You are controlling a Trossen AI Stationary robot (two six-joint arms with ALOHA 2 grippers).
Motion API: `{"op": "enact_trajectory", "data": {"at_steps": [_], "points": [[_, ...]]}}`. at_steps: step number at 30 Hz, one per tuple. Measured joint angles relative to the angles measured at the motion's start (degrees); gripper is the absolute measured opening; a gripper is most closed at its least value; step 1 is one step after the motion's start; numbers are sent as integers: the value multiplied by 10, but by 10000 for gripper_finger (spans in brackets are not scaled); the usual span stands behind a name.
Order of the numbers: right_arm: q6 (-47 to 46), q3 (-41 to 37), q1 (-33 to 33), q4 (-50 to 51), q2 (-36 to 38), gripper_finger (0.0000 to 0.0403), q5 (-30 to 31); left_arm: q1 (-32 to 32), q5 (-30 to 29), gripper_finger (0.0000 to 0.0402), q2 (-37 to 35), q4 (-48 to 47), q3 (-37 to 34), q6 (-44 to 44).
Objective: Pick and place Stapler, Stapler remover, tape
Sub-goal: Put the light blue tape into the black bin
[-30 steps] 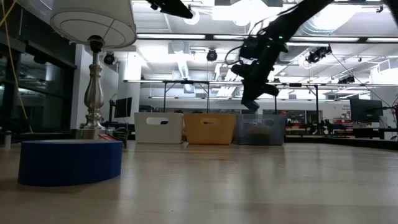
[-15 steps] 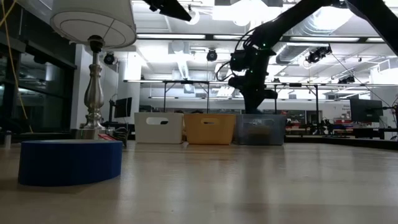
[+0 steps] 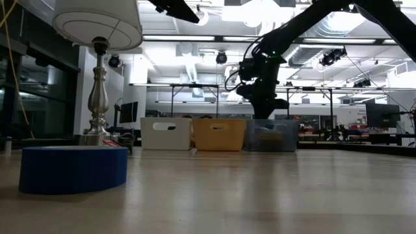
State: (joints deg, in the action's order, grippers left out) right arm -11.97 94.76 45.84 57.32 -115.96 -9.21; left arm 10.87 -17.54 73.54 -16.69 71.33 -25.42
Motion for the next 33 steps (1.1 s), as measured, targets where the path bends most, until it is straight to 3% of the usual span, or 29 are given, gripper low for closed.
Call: {"op": "enact_trajectory", "data": {"at_steps": [24,33], "points": [[0,-1,-13,8,0,33,24,0,-2,206,0,0,0,4],[-9,-71,-12,-65,5,33,25,0,-2,206,0,1,0,4]]}}
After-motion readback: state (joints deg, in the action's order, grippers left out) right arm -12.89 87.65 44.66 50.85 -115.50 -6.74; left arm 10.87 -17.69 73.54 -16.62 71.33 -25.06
